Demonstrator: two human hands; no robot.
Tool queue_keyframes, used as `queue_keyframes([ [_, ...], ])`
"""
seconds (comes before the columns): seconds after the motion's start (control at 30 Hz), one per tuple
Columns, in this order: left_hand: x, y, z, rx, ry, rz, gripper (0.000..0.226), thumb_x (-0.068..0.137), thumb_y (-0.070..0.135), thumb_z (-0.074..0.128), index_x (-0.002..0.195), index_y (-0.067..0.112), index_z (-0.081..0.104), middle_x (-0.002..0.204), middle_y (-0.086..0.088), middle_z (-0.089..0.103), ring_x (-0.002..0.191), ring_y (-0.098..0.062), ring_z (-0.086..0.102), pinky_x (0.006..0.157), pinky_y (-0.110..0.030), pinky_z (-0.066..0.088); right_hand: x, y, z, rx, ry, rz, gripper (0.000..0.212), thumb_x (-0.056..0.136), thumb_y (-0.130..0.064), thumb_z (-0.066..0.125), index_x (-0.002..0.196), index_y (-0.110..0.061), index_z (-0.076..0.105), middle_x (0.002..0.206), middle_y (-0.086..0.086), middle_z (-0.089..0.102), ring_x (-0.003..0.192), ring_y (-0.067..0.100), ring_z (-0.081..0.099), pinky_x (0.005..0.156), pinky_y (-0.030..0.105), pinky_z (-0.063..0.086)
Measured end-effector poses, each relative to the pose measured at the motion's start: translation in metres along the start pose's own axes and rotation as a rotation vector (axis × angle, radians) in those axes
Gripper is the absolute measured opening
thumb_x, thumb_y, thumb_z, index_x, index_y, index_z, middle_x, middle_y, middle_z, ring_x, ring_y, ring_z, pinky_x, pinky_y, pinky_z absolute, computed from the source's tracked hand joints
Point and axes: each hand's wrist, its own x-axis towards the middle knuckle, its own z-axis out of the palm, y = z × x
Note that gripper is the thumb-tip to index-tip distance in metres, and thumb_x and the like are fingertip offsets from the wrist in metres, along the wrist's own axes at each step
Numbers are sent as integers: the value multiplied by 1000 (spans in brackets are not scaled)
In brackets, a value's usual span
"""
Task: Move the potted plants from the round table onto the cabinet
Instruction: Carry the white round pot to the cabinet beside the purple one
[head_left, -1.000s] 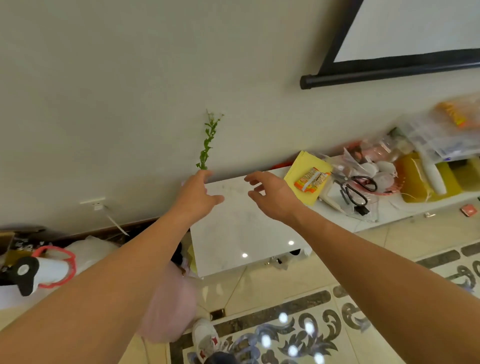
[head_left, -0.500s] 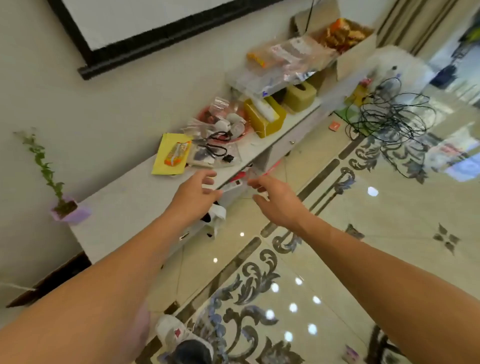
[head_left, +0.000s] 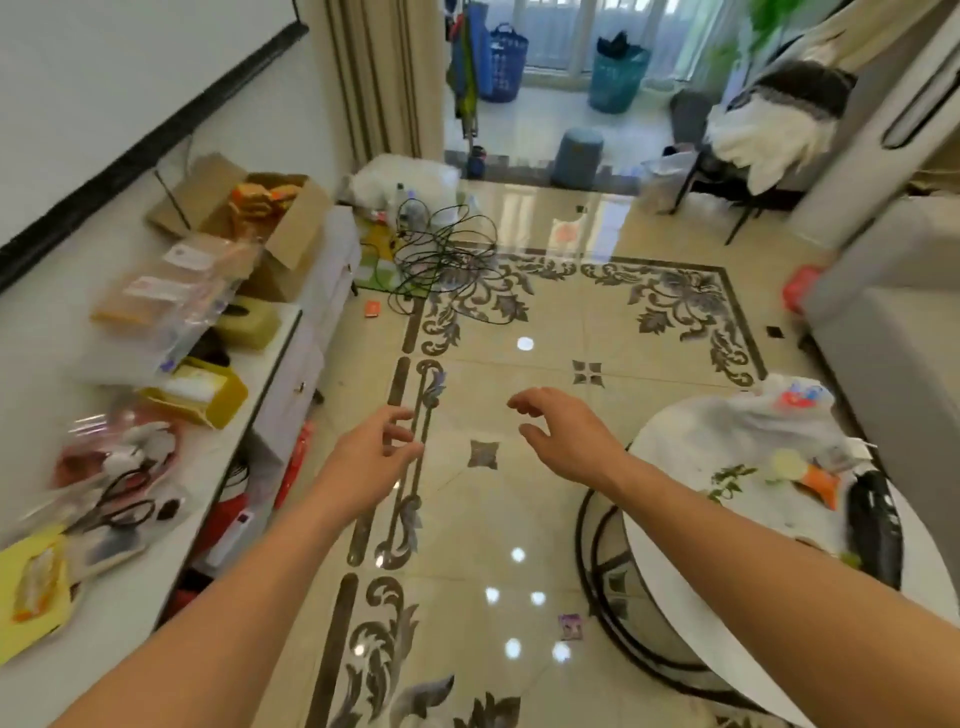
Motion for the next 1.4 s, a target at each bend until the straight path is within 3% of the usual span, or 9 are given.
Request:
queue_keyframes([
  [0.17,22,101,41,84,-224,184,38,93,33,66,129,37,53,110,14,63,92,0,62,68,-17,48,-59,34,-86,-6,144,175,36,99,-17,56,134,-21,57,131,0,61,119,15,57,101,30,45],
  [0.4,27,213,135,113,-455,348,31,93,31,67,121,36,57,108,12,65,94,-9,66,68,-25,52,-165,104,-167,35,338,419,35,98,-22,58,133,-28,56,131,-5,60,116,11,56,99,28,47],
  [0.53,20,247,203,162,-559,423,31,92,33,66,122,36,57,109,12,66,92,-3,64,67,-19,48,-213,159,-179,59,411,551,32,97,-23,59,129,-29,59,127,-7,62,111,9,57,95,26,46],
  [0.67,12,260,283,217,-670,439,30,92,30,67,121,34,59,109,9,67,90,-5,64,68,-16,46,-249,229,-170,102,425,650,32,96,-22,60,127,-27,62,121,-4,64,106,11,58,86,23,42],
  [0.87,20,273,405,347,-754,397,32,92,31,67,123,31,59,107,8,67,86,-1,63,67,-13,44,-277,349,-148,248,420,716,33,95,-20,61,128,-28,60,123,-5,62,101,6,54,85,21,41],
  [1.0,41,280,493,430,-799,302,33,95,30,63,126,36,53,114,6,64,94,-13,66,69,-22,56,-283,432,-126,356,390,776,41,94,-12,64,131,-29,57,127,-5,60,105,6,54,86,20,42],
  [1.1,63,269,558,498,-793,265,37,99,27,58,134,33,48,120,3,61,101,-19,64,80,-32,60,-280,489,-97,426,370,803,49,92,-8,66,134,-30,54,128,-4,59,103,7,54,85,20,43],
  [1.2,86,247,607,576,-764,254,40,101,21,53,139,28,45,131,-4,59,108,-21,60,93,-38,55,-272,534,-61,490,331,819,63,91,-7,68,143,-32,43,135,-3,54,112,11,55,90,24,45],
  [1.4,134,204,684,674,-771,197,43,102,18,48,145,24,42,142,-6,54,117,-23,55,89,-28,42,-247,600,11,541,240,842,100,87,-12,75,157,-36,7,162,0,20,142,26,37,112,45,40],
])
